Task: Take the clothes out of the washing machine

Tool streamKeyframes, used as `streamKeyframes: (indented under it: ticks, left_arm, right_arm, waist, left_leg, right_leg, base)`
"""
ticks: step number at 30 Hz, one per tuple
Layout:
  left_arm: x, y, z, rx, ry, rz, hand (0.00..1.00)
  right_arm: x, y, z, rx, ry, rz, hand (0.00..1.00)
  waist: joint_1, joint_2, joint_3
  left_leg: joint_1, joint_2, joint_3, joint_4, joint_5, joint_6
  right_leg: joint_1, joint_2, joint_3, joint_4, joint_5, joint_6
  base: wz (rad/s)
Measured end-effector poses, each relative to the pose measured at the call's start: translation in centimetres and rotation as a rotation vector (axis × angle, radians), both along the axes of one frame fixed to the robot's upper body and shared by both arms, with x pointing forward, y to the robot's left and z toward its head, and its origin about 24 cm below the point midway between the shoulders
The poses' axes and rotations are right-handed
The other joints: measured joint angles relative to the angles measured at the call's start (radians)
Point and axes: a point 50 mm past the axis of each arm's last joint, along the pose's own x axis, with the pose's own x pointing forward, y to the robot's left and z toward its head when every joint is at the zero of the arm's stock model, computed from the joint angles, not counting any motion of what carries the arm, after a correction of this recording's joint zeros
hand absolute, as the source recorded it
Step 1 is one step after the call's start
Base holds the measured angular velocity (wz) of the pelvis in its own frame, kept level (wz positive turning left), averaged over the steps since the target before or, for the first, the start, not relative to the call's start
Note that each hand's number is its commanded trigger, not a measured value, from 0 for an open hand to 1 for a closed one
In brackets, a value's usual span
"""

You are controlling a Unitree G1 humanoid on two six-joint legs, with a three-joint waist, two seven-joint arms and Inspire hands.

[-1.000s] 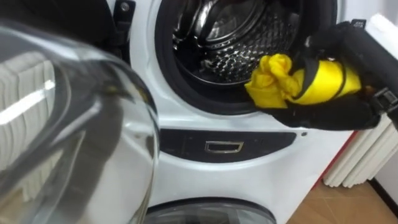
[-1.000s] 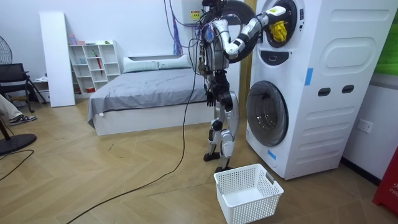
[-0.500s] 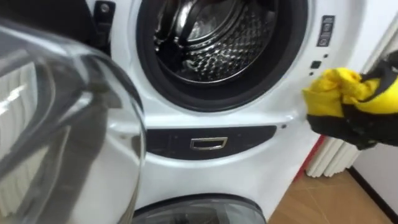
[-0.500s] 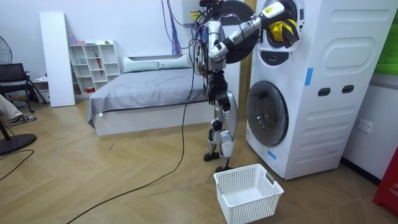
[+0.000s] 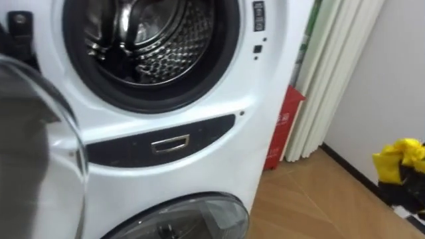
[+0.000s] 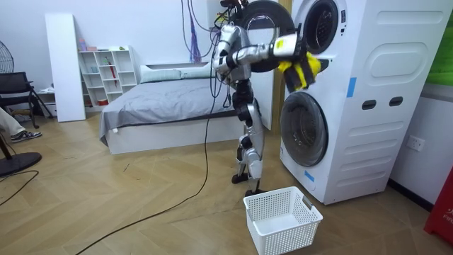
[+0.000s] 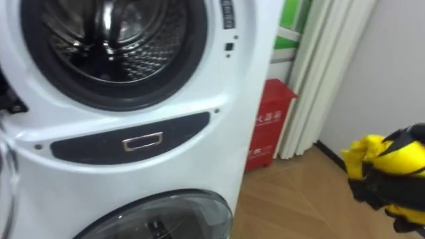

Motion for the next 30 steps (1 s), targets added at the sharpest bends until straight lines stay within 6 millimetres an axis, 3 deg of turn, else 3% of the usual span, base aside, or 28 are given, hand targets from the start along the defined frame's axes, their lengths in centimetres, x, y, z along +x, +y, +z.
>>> streamKeyframes:
  ticks: [3,4,7,13,18,21,23,25,27,28,29,30]
  left_arm:
    - [1.1,-0.7,-0.1,-0.016,-0.019,-0.054,0.0]
    - [1.2,-1.0,-0.2,-0.028,-0.018,-0.067,0.0]
    - [1.4,-1.3,-0.3,-0.033,-0.011,-0.093,0.0]
    - [2.5,-1.8,-0.3,-0.051,-0.053,-0.102,0.0]
    - [3.6,-3.0,-0.5,-0.089,-0.083,-0.156,0.0]
    - [4.5,-3.4,-0.5,-0.105,-0.102,-0.183,0.0]
    - [5.2,-3.8,-0.4,-0.117,-0.124,-0.188,0.0]
    - [6.0,-4.2,-0.4,-0.134,-0.145,-0.211,0.0]
    - [6.6,-4.6,-0.4,-0.142,-0.156,-0.246,0.0]
    - [7.1,-5.1,-0.4,-0.15,-0.167,-0.264,0.0]
    - [7.3,-5.3,-0.4,-0.155,-0.171,-0.271,0.0]
    - [7.5,-5.7,-0.4,-0.164,-0.18,-0.274,0.0]
  right_arm:
    - [-0.6,-0.4,-4.1,0.11,0.137,-0.047,1.0]
    - [-0.9,-0.6,-5.2,0.139,0.184,-0.065,1.0]
    - [-1.4,-1.0,-8.1,0.216,0.278,-0.104,1.0]
    - [-2.2,-1.7,-12.3,0.305,0.415,-0.188,1.0]
    - [-1.4,-1.5,-13.7,0.312,0.424,-0.203,1.0]
    - [-0.5,-0.8,-14.8,0.306,0.444,-0.196,1.0]
    - [-0.3,-0.5,-15.6,0.308,0.469,-0.197,1.0]
    - [-0.4,0.0,-16.7,0.318,0.492,-0.213,1.0]
    - [-0.6,0.0,-17.2,0.305,0.495,-0.227,1.0]
    - [-0.6,-0.2,-17.5,0.301,0.501,-0.251,1.0]
    - [-0.6,-0.3,-17.7,0.299,0.507,-0.265,1.0]
    - [-0.9,-0.5,-18.1,0.295,0.523,-0.291,1.0]
  waist:
    - [0.007,0.013,0.0017]
    - [0.009,0.036,0.0032]
    - [0.005,0.076,0.0005]
    - [-0.002,0.113,-0.0004]
    - [-0.007,0.157,0.0009]
    - [-0.028,0.187,0.0027]
    - [-0.028,0.195,0.002]
    - [-0.029,0.202,0.0024]
    - [-0.029,0.215,0.0004]
    - [-0.033,0.224,0.006]
    - [-0.035,0.227,0.0061]
    - [-0.034,0.235,0.0031]
  left_leg:
    - [-0.004,0.006,0.042,0.002,0.001,-0.003]
    - [-0.006,0.007,0.047,0.003,0.0,-0.004]
    - [-0.024,0.007,0.078,0.002,0.001,-0.004]
    - [-0.106,0.0,0.076,0.011,0.003,-0.007]
    - [-0.166,0.001,0.094,0.011,0.003,-0.007]
    - [-0.206,-0.006,0.076,0.01,0.004,-0.006]
    - [-0.221,-0.009,0.065,0.009,0.004,-0.006]
    - [-0.244,-0.02,0.017,0.004,0.015,-0.002]
    - [-0.261,-0.017,0.008,0.004,0.018,-0.002]
    - [-0.266,-0.015,0.01,0.002,0.018,-0.002]
    - [-0.268,-0.016,0.013,-0.001,0.018,-0.003]
    - [-0.274,-0.021,0.013,-0.009,0.019,-0.004]
  right_leg:
    - [-0.027,-0.001,0.003,0.001,0.0,0.0]
    - [-0.031,0.006,0.008,0.001,0.0,0.0]
    - [-0.064,0.007,0.027,0.018,0.0,0.001]
    - [-0.153,-0.002,0.025,0.031,0.013,0.003]
    - [-0.214,-0.008,0.024,0.035,0.013,0.004]
    - [-0.25,-0.009,0.021,0.034,0.013,0.004]
    - [-0.266,-0.008,0.021,0.034,0.013,0.003]
    - [-0.277,-0.005,0.013,0.036,0.017,-0.003]
    - [-0.29,-0.011,-0.011,0.033,0.017,-0.003]
    - [-0.294,-0.019,-0.024,0.032,0.017,-0.003]
    - [-0.298,-0.021,-0.026,0.033,0.017,-0.003]
    - [-0.31,-0.022,-0.024,0.036,0.017,-0.003]
  base:
    - [-0.12]
    - [-0.13]
    - [-0.08]
    - [-0.02]
    - [-0.03]
    - [0.07]
    - [0.04]
    - [0.0]
    - [0.05]
    - [0.12]
    - [0.14]
    - [0.08]
